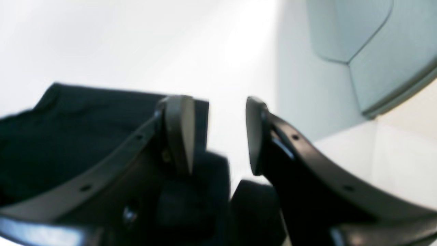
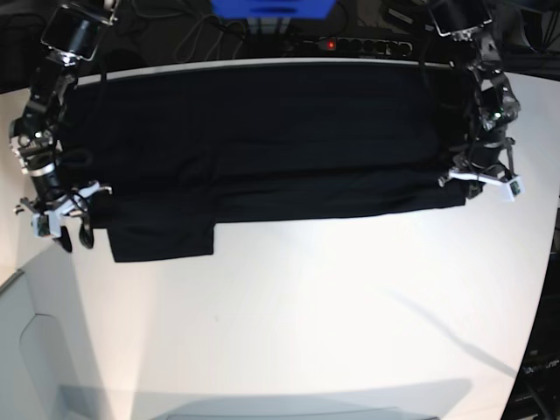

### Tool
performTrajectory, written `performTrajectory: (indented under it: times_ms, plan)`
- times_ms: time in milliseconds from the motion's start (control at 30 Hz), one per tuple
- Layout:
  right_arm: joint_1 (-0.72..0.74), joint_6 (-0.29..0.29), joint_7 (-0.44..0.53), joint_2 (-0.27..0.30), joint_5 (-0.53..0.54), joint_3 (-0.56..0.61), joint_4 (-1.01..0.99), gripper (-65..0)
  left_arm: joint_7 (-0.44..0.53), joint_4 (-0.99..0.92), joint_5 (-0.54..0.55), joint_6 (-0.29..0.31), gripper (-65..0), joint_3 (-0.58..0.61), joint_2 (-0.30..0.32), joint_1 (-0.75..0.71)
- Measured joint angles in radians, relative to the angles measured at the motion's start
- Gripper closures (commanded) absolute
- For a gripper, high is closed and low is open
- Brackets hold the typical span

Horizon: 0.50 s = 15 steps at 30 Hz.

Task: Fold the T-shirt properly
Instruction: 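Lower the folded hem and open both grippers, then grasp the hanging sleeve with the right gripper and tuck it under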

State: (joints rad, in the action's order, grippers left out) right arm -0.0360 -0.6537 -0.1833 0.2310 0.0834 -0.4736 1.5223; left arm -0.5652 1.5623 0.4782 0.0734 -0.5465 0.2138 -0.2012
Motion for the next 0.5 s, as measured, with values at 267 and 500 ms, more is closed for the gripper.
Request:
performTrajectory:
  times_ms: [267, 500]
  plan:
    - [0.209, -0.004, -0.248, 0.033, 0.006, 0.005, -0.153, -26.7, 0.000, 0.008, 0.000, 0.000, 0.0, 0.000, 0.000, 0.000]
    - [0.367, -0.004, -0.296, 0.061, -0.055, 0.055, -0.444, -32.6, 0.000, 0.008, -0.001, 0.000, 0.0, 0.000, 0.000, -0.001]
